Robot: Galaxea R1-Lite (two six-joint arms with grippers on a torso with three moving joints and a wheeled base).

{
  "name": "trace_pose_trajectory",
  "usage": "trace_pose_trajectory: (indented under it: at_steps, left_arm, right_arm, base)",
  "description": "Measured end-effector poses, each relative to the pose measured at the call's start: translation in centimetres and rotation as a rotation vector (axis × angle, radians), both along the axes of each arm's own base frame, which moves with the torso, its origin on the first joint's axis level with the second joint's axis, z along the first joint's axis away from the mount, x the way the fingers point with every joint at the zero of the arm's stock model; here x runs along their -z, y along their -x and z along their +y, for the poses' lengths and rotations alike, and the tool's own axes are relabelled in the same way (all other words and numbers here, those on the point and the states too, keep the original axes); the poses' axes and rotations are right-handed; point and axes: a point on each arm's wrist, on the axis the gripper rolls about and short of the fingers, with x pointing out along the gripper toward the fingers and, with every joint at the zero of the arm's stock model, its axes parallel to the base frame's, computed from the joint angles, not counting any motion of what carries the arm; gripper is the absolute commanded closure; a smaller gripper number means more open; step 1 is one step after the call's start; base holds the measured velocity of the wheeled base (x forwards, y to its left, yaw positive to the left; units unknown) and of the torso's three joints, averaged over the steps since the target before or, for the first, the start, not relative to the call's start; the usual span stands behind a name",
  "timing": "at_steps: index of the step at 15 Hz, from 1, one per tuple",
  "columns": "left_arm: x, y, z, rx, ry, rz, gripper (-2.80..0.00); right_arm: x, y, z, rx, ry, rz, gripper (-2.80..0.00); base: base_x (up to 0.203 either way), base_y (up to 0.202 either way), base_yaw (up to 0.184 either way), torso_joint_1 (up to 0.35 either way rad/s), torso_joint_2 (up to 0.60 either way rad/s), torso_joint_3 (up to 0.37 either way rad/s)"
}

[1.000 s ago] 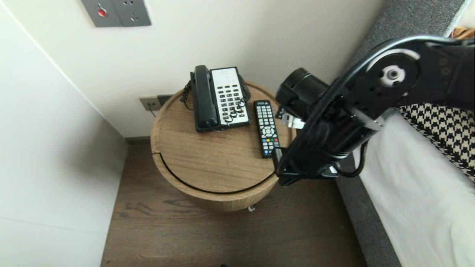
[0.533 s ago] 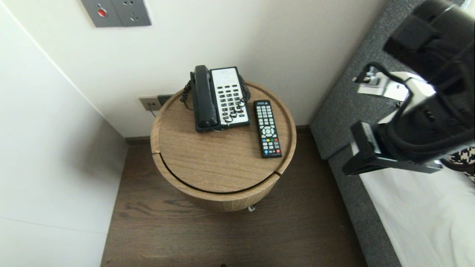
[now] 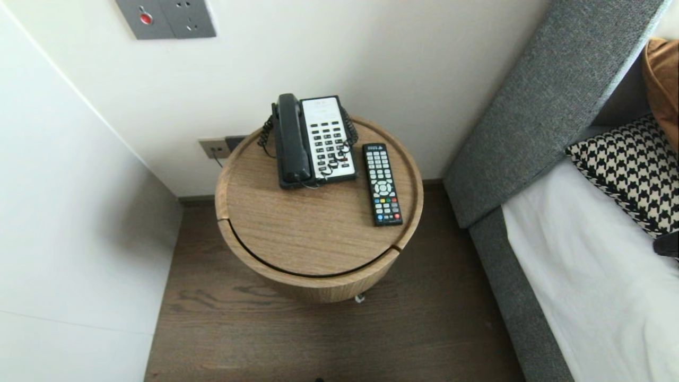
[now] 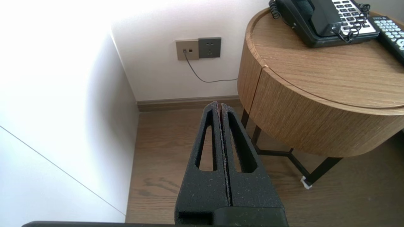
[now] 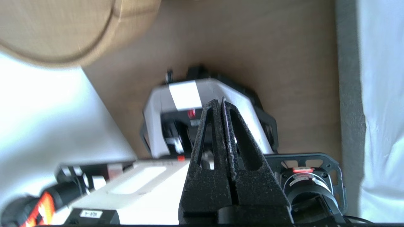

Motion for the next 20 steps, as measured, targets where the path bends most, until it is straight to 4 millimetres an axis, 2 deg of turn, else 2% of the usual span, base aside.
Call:
trace_pose_trajectory:
  at_steps: [4, 9, 14, 20]
  left_arm:
    - [0.0, 0.0, 0.0, 0.0, 0.0, 0.0, 0.0]
    - [0.0, 0.0, 0.0, 0.0, 0.0, 0.0, 0.0]
    - [0.0, 0.0, 0.0, 0.0, 0.001, 0.0, 0.0]
    - [0.0, 0.0, 0.0, 0.0, 0.0, 0.0, 0.0]
  right_arm:
    - [-0.5, 3.4, -2.2, 0.126, 0.081, -0.119, 0.0]
    - [0.6, 7.8, -3.9, 0.281, 0.145, -0.188, 0.0]
    - [5.0, 11.7, -4.5, 0.426, 0.235, -0.199, 0.0]
    - [11.7, 13.1, -4.5, 0.509, 0.384, -0.231, 0.0]
  base:
    - [0.0, 0.0, 0.0, 0.0, 0.0, 0.0]
    - [0.0, 0.0, 0.0, 0.0, 0.0, 0.0]
    - [0.0, 0.0, 0.0, 0.0, 0.0, 0.0]
    - [0.0, 0.0, 0.0, 0.0, 0.0, 0.0]
